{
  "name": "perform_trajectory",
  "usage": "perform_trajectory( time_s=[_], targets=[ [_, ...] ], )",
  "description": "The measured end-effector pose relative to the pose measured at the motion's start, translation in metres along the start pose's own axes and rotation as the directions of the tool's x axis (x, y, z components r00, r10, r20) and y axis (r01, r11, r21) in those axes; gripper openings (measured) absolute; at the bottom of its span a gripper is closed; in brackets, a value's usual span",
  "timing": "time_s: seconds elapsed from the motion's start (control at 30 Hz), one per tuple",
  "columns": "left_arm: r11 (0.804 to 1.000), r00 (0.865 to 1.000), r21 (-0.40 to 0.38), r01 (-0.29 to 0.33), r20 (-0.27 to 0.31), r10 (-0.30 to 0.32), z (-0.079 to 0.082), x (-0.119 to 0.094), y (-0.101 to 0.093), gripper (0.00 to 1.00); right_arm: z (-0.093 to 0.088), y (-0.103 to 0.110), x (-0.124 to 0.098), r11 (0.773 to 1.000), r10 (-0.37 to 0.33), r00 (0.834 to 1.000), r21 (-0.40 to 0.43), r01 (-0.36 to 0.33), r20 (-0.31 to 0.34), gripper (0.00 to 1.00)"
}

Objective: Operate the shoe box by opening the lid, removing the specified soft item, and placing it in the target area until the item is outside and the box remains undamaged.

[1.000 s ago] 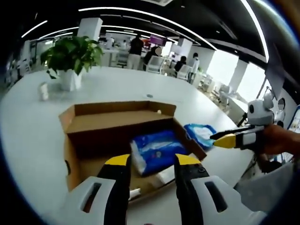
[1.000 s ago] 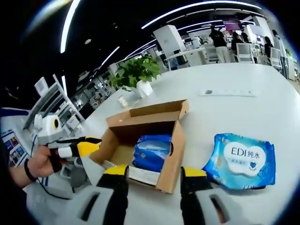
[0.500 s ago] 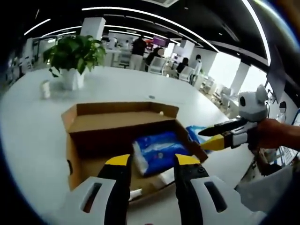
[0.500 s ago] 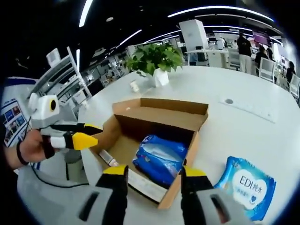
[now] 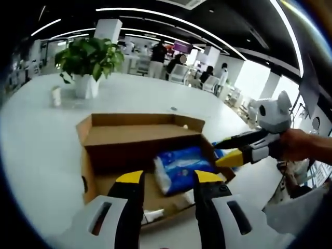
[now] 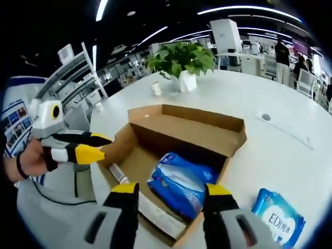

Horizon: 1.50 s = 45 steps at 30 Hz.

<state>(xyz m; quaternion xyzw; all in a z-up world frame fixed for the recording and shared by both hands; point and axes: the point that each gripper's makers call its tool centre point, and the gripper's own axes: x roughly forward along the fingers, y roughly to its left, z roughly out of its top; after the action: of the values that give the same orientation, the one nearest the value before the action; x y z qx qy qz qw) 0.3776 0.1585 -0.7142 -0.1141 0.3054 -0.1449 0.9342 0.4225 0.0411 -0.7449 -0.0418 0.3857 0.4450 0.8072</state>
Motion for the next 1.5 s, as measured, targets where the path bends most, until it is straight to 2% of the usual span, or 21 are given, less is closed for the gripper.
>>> perform_trajectory(
  time_s=[0.3, 0.93, 1.2, 1.5],
  targets=[
    [0.999, 1.0, 0.035, 0.014, -0.008, -0.014, -0.001, 0.001, -0.004, 0.42, 0.0, 0.0, 0.021, 0.997, 0.025, 0.997, -0.077, -0.03, -0.068, 0.5],
    [1.0, 1.0, 0.003, 0.012, 0.0, -0.012, -0.001, 0.002, -0.001, 0.41, -0.005, -0.003, 0.042, 0.984, 0.05, 0.987, -0.162, -0.075, -0.155, 0.53],
    [1.0, 1.0, -0.002, 0.013, 0.002, -0.013, 0.0, 0.003, -0.001, 0.41, -0.009, -0.005, 0.052, 0.974, 0.038, 0.979, -0.21, -0.081, -0.2, 0.56],
    [1.0, 1.0, 0.003, 0.007, -0.003, -0.007, -0.002, 0.003, 0.002, 0.41, -0.017, -0.007, 0.061, 0.934, 0.013, 0.962, -0.341, -0.109, -0.272, 0.6]
  ],
)
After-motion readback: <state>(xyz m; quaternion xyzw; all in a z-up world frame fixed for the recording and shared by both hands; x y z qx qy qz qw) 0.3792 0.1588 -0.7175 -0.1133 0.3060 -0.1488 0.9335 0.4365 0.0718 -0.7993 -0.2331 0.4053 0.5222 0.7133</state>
